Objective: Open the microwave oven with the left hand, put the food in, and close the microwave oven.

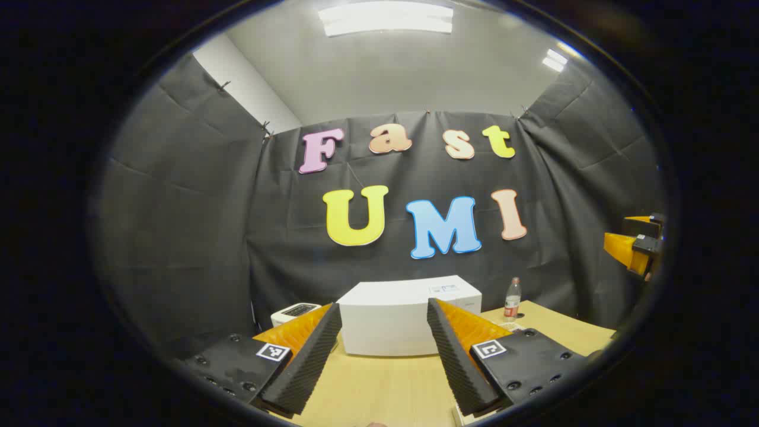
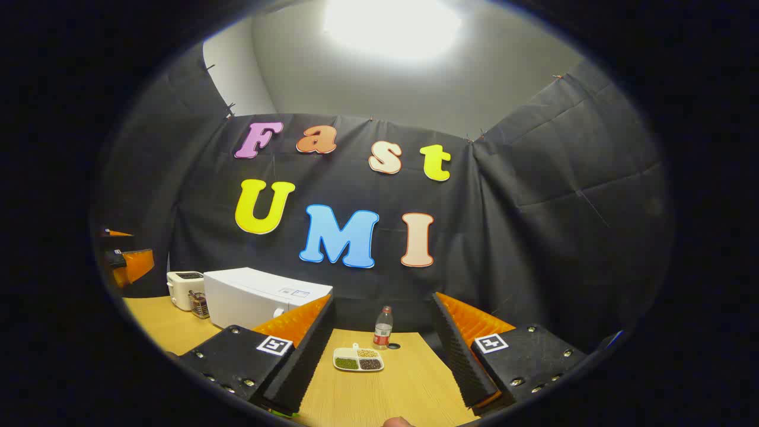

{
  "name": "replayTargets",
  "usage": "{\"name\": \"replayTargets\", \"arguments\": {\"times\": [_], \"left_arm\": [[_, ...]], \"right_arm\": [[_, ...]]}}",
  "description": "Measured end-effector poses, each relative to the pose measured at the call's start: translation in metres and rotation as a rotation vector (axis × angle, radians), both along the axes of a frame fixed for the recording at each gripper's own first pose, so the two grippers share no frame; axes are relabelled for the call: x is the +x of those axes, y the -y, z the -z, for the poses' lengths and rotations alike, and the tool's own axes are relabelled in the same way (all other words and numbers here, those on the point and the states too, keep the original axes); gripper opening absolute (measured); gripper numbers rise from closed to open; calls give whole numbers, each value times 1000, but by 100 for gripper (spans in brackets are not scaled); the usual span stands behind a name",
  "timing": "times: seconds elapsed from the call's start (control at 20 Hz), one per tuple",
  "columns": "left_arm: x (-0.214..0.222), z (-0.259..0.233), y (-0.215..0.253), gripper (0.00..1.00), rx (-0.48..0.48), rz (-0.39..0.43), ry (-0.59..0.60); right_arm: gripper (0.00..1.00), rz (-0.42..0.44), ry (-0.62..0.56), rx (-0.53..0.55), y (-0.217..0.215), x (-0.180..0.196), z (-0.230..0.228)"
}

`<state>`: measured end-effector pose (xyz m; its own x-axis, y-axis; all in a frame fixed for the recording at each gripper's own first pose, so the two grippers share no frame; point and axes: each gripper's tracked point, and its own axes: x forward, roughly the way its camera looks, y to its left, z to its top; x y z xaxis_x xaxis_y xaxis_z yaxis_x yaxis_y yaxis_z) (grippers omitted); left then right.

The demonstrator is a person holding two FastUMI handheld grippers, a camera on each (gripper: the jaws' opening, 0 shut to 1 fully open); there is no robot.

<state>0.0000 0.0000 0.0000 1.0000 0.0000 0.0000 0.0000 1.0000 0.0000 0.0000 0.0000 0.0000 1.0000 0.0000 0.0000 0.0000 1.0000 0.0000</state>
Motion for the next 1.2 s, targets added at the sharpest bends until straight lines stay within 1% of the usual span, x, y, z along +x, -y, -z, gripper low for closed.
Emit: {"name": "replayTargets", "arguments": {"times": [0.4, 0.6, 0.85, 1.0, 1.2], "left_arm": [[-3, -4, 18, 97, -7, -2, 6], [-2, 0, 24, 97, -12, -21, -8], [3, 1, 27, 97, -7, -56, -3], [22, 7, 35, 97, 0, -39, -2], [76, 23, 46, 97, -4, 12, 1]], "right_arm": [[95, 9, -25, 14, 5, 1, 7], [96, -10, -28, 34, 14, -9, 15], [96, -54, -12, 71, 15, 4, 16], [96, -38, -10, 70, 19, 11, 17], [96, -13, -18, 66, 15, 21, 21]]}}
